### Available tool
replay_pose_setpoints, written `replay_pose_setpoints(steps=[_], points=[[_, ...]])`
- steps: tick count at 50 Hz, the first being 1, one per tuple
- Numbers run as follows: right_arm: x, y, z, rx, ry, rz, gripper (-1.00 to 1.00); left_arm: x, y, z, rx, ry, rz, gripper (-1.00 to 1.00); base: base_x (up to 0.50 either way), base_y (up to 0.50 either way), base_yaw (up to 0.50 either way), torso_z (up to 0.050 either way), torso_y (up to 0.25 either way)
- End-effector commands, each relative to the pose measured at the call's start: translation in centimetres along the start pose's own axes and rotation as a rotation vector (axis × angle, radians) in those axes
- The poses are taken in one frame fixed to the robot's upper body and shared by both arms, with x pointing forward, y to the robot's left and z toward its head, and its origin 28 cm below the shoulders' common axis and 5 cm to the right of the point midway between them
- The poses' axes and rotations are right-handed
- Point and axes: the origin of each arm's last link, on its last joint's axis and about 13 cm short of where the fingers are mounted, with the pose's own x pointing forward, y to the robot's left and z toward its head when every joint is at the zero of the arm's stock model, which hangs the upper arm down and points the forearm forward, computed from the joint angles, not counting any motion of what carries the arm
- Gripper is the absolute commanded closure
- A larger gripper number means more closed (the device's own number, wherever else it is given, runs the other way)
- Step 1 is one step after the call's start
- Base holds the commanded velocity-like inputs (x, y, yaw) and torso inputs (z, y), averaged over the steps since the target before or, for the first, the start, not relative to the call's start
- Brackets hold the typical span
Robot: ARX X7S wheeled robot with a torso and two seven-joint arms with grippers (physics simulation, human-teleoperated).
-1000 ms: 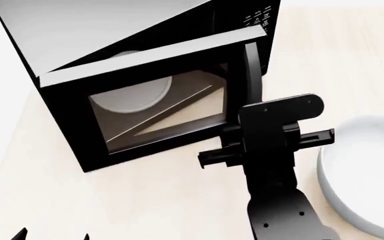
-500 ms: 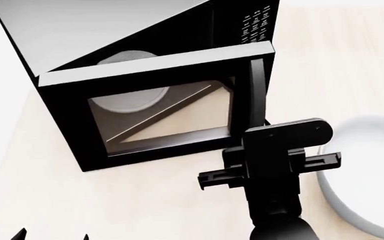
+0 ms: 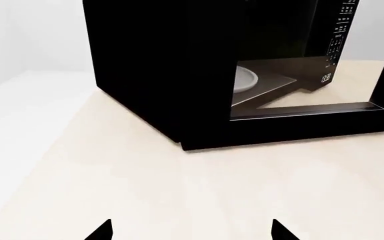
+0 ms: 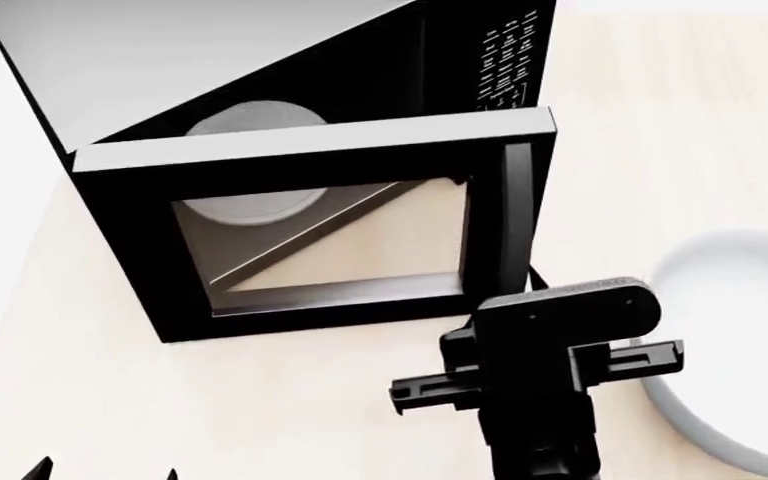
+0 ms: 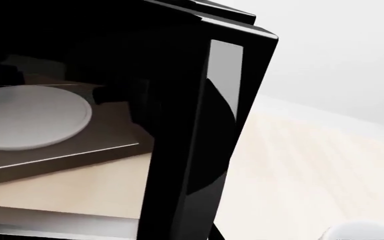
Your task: Open the microwave.
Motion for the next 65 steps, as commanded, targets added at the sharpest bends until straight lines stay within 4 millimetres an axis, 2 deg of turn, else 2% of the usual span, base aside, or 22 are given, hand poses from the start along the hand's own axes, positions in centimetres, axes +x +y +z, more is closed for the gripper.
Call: replay_pose_setpoints(steps=[1,22,23,39,47,56,65], points=[[-1.3,2.3,3.5,0.118,-0.188,0.21,1.0,0.1,0.0,0.0,0.0,-0.001,0.001,-1.0,0.0,0.0,0.0,0.0,0.01],[-1.3,2.2,3.4,0.139,-0.183,0.22,1.0,0.1,0.0,0.1,0.001,-0.002,-0.002,-1.0,0.0,0.0,0.0,0.001,0.002],[-1.2,2.2,3.6,0.181,-0.186,0.251,-1.0,0.1,0.0,0.1,0.001,-0.002,-0.001,-1.0,0.0,0.0,0.0,0.0,0.0],[-1.2,1.8,3.6,0.196,-0.19,0.232,-1.0,0.0,0.0,0.1,0.002,-0.004,0.002,-1.0,0.0,0.0,0.0,0.001,0.003],[-1.0,0.8,3.2,0.203,-0.193,0.195,-1.0,0.0,0.0,0.0,0.003,-0.004,0.0,-1.0,0.0,0.0,0.0,0.001,0.004],[-1.4,-1.0,3.2,0.202,-0.19,0.147,-1.0,0.0,0.0,0.0,0.004,-0.003,-0.001,-1.0,0.0,0.0,0.0,0.001,0.002],[-1.7,-2.0,3.6,0.199,-0.2,0.116,-1.0,0.0,0.0,0.0,0.006,-0.001,-0.002,-1.0,0.0,0.0,0.0,0.0,0.0]])
